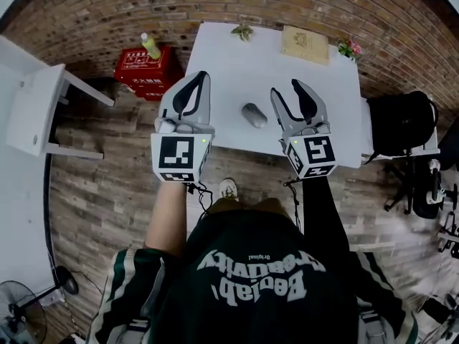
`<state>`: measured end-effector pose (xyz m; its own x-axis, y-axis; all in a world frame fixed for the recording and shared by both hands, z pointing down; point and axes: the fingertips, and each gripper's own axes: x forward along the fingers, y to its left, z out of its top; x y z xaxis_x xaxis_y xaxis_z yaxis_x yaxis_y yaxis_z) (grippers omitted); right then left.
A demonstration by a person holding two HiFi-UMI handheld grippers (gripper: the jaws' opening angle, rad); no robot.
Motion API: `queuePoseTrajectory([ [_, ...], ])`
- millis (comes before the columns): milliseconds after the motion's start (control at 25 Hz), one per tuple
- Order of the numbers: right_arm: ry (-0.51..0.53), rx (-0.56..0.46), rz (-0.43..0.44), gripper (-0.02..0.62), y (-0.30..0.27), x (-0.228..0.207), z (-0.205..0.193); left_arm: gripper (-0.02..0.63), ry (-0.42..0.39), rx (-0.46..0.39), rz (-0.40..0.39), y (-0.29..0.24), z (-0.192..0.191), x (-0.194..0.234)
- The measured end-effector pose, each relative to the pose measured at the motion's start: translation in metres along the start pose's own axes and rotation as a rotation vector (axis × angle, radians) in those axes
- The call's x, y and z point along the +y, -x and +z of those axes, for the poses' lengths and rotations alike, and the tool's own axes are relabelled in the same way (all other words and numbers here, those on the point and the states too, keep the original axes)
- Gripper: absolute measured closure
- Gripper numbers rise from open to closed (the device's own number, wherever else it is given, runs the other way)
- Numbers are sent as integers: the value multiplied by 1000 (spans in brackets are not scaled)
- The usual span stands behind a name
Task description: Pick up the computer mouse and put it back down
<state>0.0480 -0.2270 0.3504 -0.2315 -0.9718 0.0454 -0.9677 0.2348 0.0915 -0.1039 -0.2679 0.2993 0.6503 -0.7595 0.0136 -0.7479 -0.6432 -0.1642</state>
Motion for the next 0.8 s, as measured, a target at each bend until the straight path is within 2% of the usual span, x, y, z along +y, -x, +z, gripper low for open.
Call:
queuePoseTrajectory([
  [320, 27, 42, -28, 373, -23, -5, -12, 600, -43, -17, -54, -32, -14, 16],
  [480, 35, 72, -30, 365, -28, -12, -21, 597, -21, -18, -85, -42, -21, 12],
  [640, 61, 79, -17, 365, -36, -19, -20, 594, -6, -22, -89, -48, -22, 12],
  [800, 29, 91, 22, 364, -48, -29, -23, 594, -15, -14, -68, -59, -21, 9],
])
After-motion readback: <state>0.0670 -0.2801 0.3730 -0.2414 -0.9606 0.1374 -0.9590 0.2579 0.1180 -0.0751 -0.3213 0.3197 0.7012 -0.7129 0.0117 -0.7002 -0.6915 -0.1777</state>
